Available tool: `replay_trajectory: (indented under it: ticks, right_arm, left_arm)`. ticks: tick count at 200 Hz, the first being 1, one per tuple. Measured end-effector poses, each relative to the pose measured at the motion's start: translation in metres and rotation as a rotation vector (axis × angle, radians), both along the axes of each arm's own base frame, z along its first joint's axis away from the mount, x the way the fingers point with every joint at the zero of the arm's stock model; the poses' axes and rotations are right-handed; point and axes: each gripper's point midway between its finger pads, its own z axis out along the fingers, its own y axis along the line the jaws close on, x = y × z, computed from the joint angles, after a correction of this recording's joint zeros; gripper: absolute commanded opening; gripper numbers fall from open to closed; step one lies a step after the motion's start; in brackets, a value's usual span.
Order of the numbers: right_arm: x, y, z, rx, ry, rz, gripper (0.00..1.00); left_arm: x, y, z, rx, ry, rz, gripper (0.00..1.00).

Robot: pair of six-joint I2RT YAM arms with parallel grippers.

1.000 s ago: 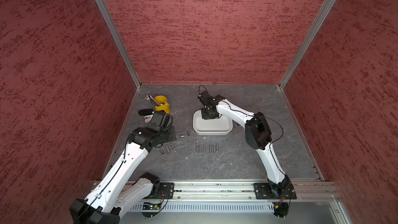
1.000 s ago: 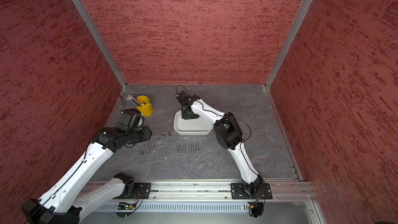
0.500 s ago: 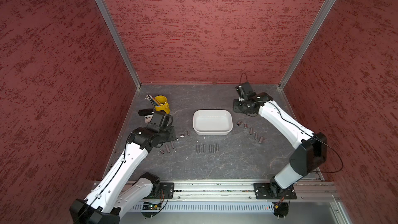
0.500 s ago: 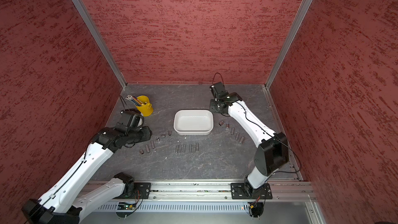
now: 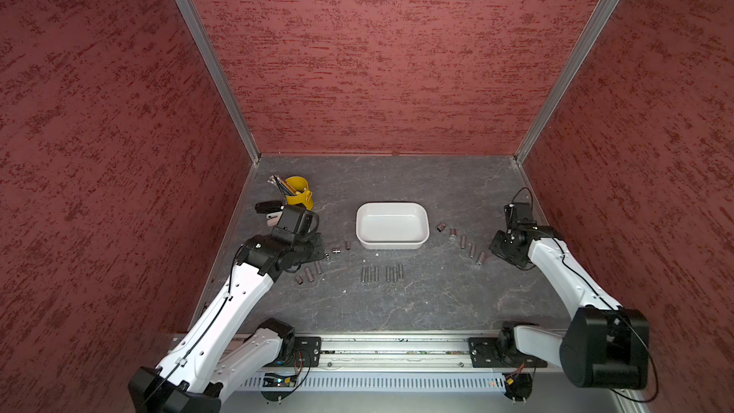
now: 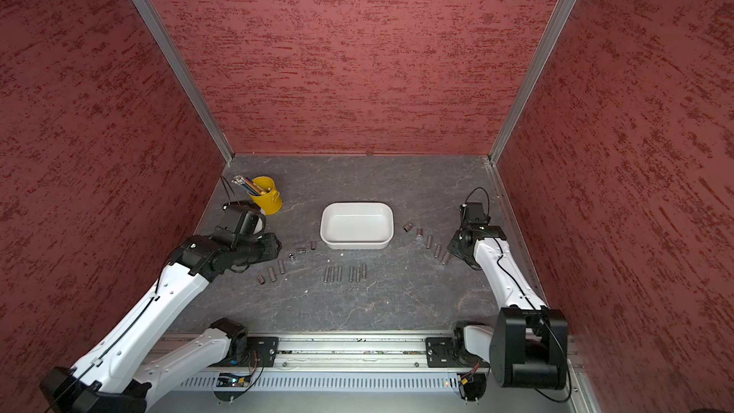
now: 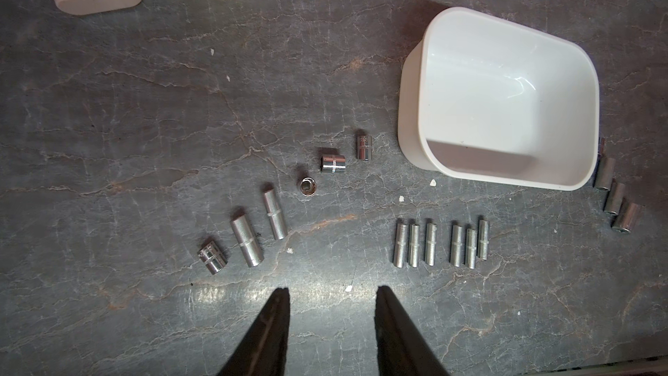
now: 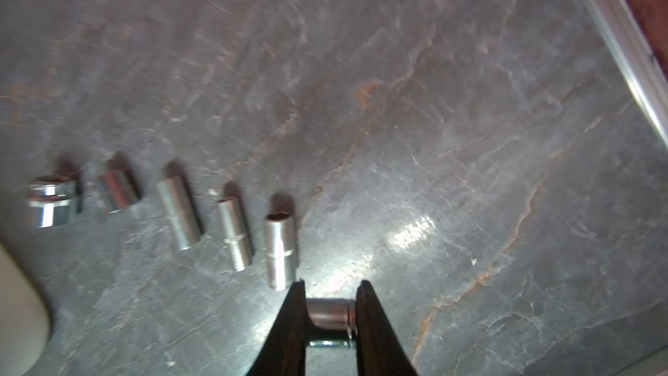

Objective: Take out the socket from the storage box
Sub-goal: Place the socket head at the center of the board.

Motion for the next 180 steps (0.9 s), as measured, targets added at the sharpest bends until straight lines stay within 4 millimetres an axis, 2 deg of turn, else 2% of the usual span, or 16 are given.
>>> replay_trajectory:
  ticks: [19,99,140,180]
  right_arm:
    - [-0.010,-0.002,-0.015,0.014,0.044,-0.020,0.16]
    - [-0.001,0.010,-0.048,0.099,0.099,-0.008,0.23]
    - [-0.003,0.016,-0.059,0.135,0.121,-0.009,0.30]
    - [-0.002,0.017,-0.060,0.142,0.124,-0.011,0.34]
  left_arm:
    - [0.000,0.000,0.000,-0.001,-0.001,-0.001,0.42]
    - [-0.001,0.000,0.005,-0.011,-0.019,-0.002,0.42]
    - [-0.001,0.000,0.005,-0.011,-0.019,-0.002,0.42]
    - [-0.001,0.000,0.005,-0.011,-0.019,-0.002,0.43]
